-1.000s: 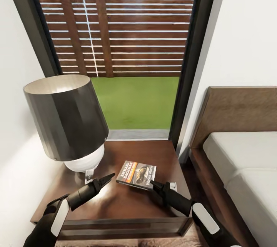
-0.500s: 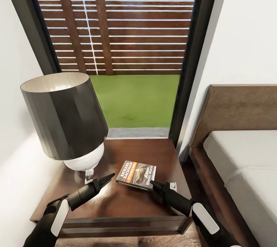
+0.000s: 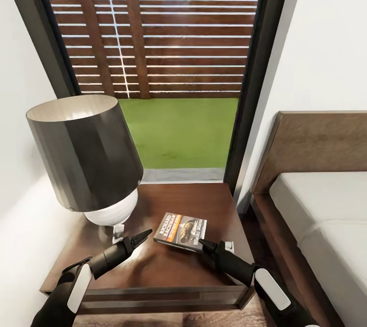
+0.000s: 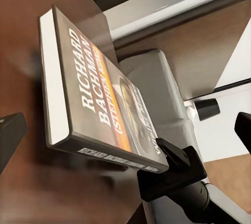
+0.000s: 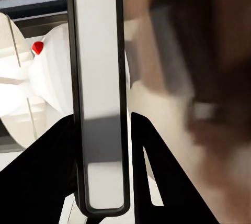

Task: In the bedroom, move the book from the bed onto either nightstand, and place the two sandals side by side next to the bed.

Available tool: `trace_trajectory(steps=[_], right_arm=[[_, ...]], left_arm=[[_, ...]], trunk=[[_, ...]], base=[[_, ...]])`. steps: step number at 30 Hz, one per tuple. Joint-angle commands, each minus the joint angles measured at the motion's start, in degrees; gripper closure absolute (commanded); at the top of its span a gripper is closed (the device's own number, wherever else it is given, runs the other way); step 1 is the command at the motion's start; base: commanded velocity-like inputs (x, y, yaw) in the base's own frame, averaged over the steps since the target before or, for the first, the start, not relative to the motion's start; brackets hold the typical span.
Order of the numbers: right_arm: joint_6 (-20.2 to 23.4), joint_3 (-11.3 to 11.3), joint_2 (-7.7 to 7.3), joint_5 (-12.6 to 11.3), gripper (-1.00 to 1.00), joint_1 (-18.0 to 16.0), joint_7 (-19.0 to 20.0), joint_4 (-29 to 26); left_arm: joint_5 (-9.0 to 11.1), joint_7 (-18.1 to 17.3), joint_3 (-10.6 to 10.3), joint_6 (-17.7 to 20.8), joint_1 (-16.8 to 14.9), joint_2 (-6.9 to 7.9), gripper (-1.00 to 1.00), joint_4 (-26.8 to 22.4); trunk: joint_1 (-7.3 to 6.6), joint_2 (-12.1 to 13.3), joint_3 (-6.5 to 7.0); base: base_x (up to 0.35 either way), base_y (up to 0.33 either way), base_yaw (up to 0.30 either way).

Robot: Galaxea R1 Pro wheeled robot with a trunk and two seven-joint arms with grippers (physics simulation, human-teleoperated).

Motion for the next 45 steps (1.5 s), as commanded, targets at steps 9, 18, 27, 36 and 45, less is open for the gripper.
trace_trajectory(steps=[9, 18, 27, 36, 45], right_arm=[[0.1, 0.2, -0.08, -0.2, -1.0, 0.0, 0.1, 0.0], [0.1, 0.2, -0.08, -0.2, -1.0, 0.0, 0.1, 0.0], [0.1, 0.2, -0.07, -0.2, -1.0, 0.0, 0.1, 0.0], [0.1, 0.2, -0.03, -0.2, -1.0, 0.0, 0.1, 0.0], [0.1, 0.2, -0.02, -0.2, -1.0, 0.0, 0.1, 0.0]], left_arm=[[0.2, -0.1, 0.0, 0.4, 0.0, 0.0, -1.0, 0.0], [0.2, -0.1, 0.0, 0.4, 0.0, -0.04, -1.0, 0.0], [0.2, -0.1, 0.0, 0.4, 0.0, 0.0, -1.0, 0.0], [0.2, -0.1, 0.1, 0.4, 0.0, 0.0, -1.0, 0.1], [0.3, -0.1, 0.0, 0.4, 0.0, -0.04, -1.0, 0.1]], trunk=[[-0.01, 0.0, -0.05], [-0.01, 0.0, -0.05], [-0.01, 0.0, -0.05], [-0.01, 0.0, -0.05], [-0.01, 0.0, -0.05]], base=[[0.0, 0.0, 0.0], [0.0, 0.0, 0.0], [0.0, 0.0, 0.0], [0.0, 0.0, 0.0], [-0.101, 0.0, 0.0]])
